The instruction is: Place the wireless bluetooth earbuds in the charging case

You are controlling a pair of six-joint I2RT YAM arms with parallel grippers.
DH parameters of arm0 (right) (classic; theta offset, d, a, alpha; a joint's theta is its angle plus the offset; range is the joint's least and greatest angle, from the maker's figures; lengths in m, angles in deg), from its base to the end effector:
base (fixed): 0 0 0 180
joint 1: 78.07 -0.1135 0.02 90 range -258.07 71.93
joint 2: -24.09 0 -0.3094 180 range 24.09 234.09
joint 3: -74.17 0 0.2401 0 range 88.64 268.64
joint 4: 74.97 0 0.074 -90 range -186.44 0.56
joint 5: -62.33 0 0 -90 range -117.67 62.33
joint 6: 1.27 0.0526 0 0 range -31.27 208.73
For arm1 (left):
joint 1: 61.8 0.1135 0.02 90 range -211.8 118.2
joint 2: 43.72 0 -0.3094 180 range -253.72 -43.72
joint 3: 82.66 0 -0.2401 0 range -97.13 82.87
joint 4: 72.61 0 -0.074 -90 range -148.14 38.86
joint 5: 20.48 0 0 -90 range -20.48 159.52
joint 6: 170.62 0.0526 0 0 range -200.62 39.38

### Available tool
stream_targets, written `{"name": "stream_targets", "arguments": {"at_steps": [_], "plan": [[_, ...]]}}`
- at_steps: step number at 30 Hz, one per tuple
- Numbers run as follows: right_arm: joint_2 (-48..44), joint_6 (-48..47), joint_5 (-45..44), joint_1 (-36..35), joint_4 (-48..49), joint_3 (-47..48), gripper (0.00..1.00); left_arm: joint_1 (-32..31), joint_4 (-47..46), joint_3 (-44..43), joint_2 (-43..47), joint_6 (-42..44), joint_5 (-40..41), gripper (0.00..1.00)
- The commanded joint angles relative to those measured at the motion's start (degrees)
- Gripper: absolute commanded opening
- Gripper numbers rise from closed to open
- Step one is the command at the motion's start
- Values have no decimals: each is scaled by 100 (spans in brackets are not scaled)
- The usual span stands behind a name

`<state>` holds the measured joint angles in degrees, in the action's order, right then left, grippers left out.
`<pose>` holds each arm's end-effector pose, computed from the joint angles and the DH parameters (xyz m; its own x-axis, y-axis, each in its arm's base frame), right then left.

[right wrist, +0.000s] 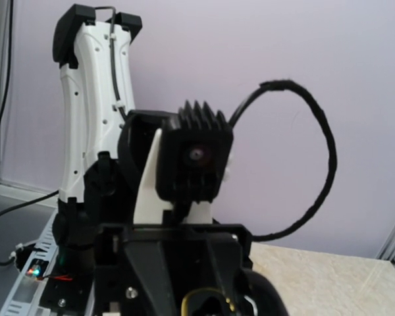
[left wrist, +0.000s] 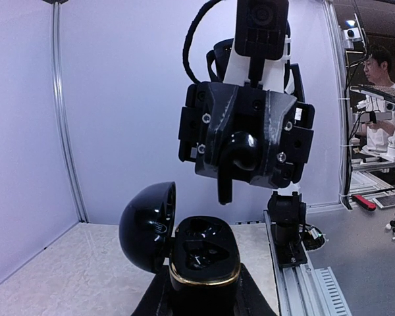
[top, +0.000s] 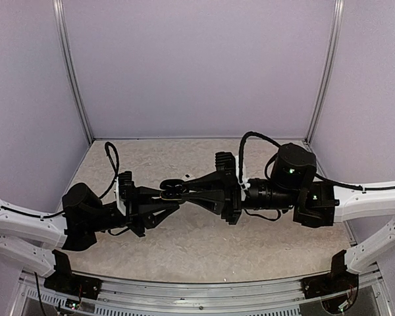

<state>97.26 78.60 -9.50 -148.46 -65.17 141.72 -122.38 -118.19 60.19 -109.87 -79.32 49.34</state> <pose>0.0829 0.2815 0.3952 0.1999 0.0630 -0.9778 -0.9795 0.0376 -0.1978 0.0938 -0.2033 0.3153 0.1624 -0.2446 -0.9559 0.9765 0.1787 0.1202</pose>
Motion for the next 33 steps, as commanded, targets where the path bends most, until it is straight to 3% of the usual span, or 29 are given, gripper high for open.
{"name": "stream_targets", "arguments": {"at_steps": [1,23,33], "plan": [[96,99,-120,-63,209,-13,18,-47,-244,-158,15,-60,-48,0],[229,243,-710,-27,170,-140,17,-107,-182,-149,155,-35,-21,0],[277,434,-918,7,74,-166,24,-104,-182,-126,220,-17,28,0]]}}
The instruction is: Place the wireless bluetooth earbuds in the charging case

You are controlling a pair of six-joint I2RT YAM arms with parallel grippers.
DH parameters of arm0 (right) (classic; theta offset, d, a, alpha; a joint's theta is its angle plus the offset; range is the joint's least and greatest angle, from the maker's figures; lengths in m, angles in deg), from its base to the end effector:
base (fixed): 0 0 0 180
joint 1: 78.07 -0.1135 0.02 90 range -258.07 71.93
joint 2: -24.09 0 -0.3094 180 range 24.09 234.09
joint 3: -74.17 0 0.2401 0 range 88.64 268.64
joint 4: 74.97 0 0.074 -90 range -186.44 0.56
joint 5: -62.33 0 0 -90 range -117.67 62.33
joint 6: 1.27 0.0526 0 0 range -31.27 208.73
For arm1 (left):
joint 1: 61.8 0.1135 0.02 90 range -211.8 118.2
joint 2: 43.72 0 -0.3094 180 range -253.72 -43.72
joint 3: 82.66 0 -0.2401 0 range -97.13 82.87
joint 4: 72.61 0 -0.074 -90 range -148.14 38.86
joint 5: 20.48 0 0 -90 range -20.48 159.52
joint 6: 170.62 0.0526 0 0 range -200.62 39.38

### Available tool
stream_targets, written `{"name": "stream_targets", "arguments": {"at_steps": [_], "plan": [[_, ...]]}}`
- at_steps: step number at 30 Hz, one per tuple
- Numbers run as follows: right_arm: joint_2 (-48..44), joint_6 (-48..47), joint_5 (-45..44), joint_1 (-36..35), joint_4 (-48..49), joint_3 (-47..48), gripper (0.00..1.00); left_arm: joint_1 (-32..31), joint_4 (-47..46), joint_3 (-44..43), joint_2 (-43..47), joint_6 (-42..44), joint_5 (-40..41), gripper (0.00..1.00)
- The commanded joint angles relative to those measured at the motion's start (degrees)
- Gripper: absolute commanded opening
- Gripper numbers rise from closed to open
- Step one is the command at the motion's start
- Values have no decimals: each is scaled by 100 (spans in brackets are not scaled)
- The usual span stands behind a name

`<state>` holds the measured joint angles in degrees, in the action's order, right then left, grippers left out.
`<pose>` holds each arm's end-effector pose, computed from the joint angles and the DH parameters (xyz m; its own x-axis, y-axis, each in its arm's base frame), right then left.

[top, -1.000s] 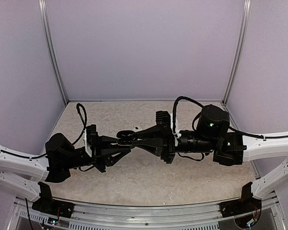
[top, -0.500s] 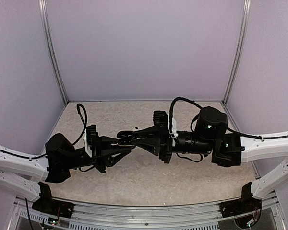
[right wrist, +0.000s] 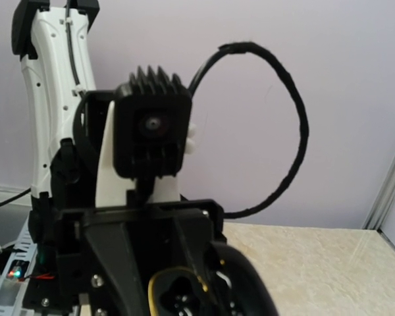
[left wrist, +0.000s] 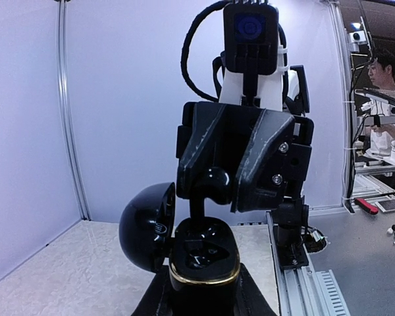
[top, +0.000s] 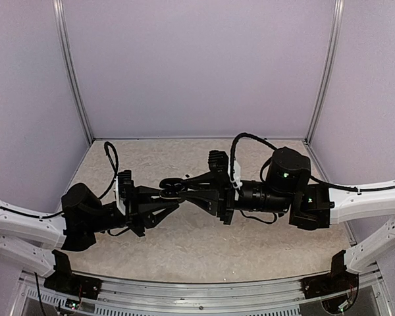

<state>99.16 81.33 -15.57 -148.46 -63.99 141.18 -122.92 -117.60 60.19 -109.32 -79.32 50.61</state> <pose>0.0914 0.2894 0.3852 0.1446 0.0307 -0.9890 -0.9809 0.1360 -0.1392 0.0923 -0.2026 0.3161 0.1597 -0.2450 -0.9563 0.9751 0.1905 0.1140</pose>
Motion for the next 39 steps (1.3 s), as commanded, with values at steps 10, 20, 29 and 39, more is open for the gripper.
{"name": "stream_targets", "arguments": {"at_steps": [10,20,29,39], "plan": [[167,300,-360,42,-112,-22,25,-56,-241,-132,121,-22,-141,0],[228,274,-325,43,-229,72,29,-55,-246,-107,126,-29,-120,0],[172,191,-154,43,-313,87,38,-36,-259,-78,136,-51,-95,0],[-48,81,127,43,-307,-74,43,-29,-268,-79,102,-51,-107,0]]}}
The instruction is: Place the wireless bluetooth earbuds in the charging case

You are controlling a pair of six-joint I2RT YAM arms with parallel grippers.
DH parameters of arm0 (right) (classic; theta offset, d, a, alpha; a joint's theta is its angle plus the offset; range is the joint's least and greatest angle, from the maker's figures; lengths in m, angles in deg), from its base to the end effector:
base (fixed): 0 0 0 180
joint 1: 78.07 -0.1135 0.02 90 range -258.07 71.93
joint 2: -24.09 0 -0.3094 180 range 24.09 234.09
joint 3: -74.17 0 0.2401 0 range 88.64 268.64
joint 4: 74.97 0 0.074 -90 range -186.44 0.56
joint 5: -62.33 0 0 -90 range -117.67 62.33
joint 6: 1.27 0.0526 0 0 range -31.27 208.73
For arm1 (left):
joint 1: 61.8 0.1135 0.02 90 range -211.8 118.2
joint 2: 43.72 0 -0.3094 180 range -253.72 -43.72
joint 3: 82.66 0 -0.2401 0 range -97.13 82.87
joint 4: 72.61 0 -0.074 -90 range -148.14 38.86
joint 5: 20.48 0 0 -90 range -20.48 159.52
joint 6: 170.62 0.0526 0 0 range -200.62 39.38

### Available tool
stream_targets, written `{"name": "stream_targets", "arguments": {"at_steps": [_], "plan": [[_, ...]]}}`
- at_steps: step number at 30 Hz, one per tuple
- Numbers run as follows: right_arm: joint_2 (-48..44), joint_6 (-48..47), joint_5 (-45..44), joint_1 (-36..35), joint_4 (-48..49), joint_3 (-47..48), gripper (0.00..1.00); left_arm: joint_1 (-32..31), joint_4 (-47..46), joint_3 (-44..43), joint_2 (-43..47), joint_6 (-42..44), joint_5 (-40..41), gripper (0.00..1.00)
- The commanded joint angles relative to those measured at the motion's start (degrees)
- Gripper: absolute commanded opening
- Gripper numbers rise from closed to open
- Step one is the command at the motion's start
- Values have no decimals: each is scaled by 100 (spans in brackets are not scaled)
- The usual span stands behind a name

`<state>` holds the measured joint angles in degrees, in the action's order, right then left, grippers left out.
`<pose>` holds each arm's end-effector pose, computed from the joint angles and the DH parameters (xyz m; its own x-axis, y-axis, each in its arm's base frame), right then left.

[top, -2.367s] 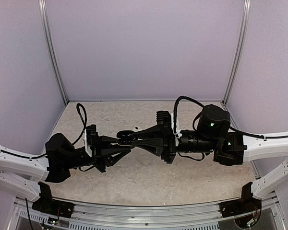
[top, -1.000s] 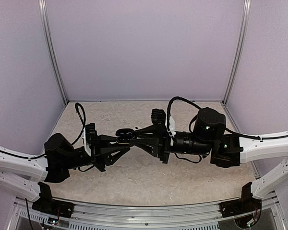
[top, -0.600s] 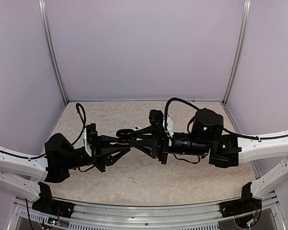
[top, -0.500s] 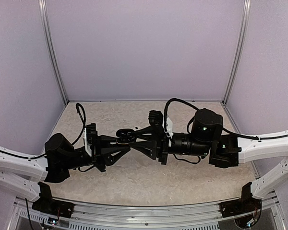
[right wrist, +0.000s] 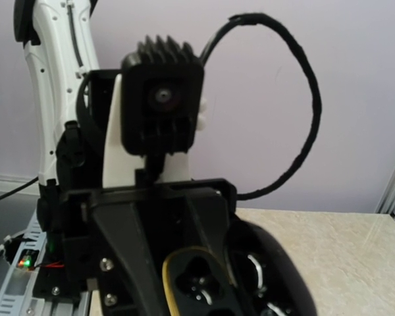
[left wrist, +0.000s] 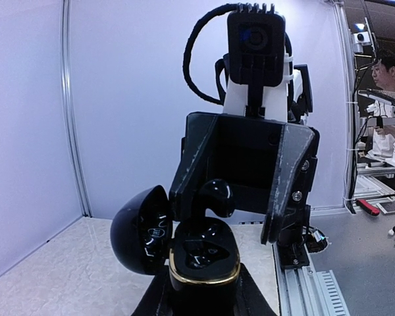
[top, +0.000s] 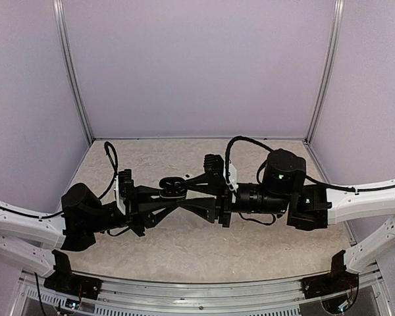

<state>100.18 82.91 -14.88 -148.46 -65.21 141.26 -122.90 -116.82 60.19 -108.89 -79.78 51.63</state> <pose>0.0924 0.2941 0.3779 0.1051 0.0004 -0.9945 -0.9873 0.1194 -0.1043 0.0927 -0.2014 0.3161 0.1490 -0.2411 -0.9590 0.9736 0.2052 0.0997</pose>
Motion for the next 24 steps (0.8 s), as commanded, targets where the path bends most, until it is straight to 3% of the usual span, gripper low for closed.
{"name": "stream_targets", "arguments": {"at_steps": [1,24], "plan": [[-182,-77,62,41,-182,-104,43,-33,-346,-79,57,-5,-210,0],[-639,-14,-288,40,-617,-48,45,-44,-334,-160,-74,-49,-265,0]]}}
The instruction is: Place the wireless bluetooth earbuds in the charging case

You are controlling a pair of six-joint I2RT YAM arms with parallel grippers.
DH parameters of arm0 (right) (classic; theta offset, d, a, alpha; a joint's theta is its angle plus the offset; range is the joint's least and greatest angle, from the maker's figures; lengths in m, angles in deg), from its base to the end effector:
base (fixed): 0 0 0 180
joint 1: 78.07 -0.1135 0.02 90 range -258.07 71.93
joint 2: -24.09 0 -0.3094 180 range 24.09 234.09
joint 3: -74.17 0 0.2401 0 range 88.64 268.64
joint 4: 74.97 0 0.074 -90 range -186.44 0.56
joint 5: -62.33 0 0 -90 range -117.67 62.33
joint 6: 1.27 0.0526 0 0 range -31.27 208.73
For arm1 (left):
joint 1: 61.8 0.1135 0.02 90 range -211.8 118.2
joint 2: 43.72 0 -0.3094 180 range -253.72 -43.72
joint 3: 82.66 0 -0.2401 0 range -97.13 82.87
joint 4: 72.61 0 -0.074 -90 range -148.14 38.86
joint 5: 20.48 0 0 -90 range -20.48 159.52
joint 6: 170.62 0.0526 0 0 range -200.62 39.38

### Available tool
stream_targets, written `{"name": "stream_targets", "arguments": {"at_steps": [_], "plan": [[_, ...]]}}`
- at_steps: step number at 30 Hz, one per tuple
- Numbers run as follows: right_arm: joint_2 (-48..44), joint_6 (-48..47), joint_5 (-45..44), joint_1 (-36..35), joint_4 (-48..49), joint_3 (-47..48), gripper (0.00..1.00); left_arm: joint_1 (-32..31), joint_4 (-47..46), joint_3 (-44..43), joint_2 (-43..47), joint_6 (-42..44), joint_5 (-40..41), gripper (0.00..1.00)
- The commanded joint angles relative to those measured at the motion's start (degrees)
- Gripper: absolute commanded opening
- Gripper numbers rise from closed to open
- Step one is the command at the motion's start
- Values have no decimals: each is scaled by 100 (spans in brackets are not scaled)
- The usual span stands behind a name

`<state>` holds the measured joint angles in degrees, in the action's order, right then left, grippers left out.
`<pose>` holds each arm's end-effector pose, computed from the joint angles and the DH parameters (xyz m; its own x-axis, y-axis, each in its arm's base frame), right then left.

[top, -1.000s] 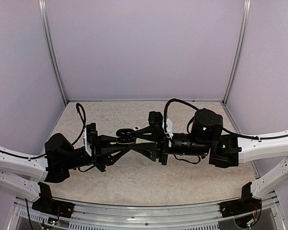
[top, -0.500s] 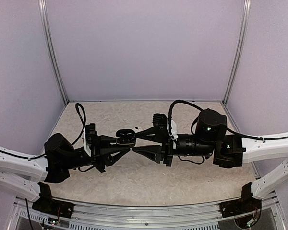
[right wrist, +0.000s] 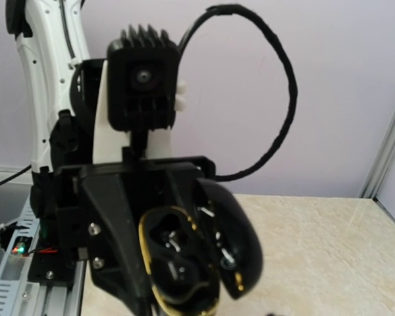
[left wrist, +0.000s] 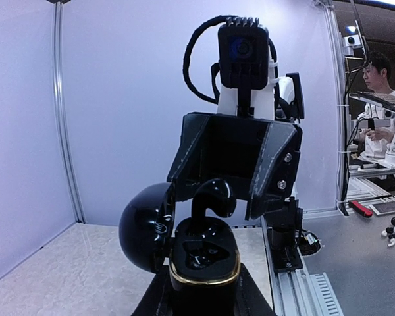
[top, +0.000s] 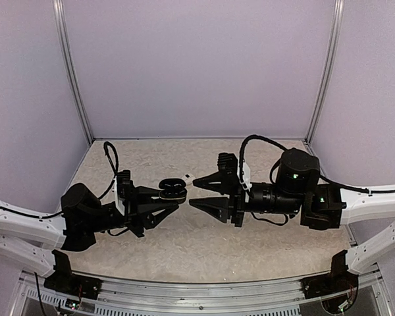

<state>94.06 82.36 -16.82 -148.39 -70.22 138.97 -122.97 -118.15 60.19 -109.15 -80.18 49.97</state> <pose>0.0846 0.2659 0.3816 0.1072 -0.0239 -0.9940 -0.9823 0.1518 -0.1096 0.0911 -0.2019 0.3178 0.1506 -0.2586 -0.9542 0.9785 0.1765 0.1066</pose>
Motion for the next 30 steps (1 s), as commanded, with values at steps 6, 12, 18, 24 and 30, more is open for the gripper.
{"name": "stream_targets", "arguments": {"at_steps": [6,12,18,24,30], "plan": [[170,119,92,36,-120,358,51,-59,-195,-209,-99,-11,-109,0],[264,144,-110,30,-148,467,52,-61,-187,-228,-109,3,-114,0],[346,184,-238,36,-140,533,52,-58,-186,-237,-143,28,-121,0],[493,233,-309,31,-199,614,52,-55,-187,-255,-170,51,-130,0],[577,250,-400,36,-242,628,51,-57,-159,-250,-140,61,-131,0]]}}
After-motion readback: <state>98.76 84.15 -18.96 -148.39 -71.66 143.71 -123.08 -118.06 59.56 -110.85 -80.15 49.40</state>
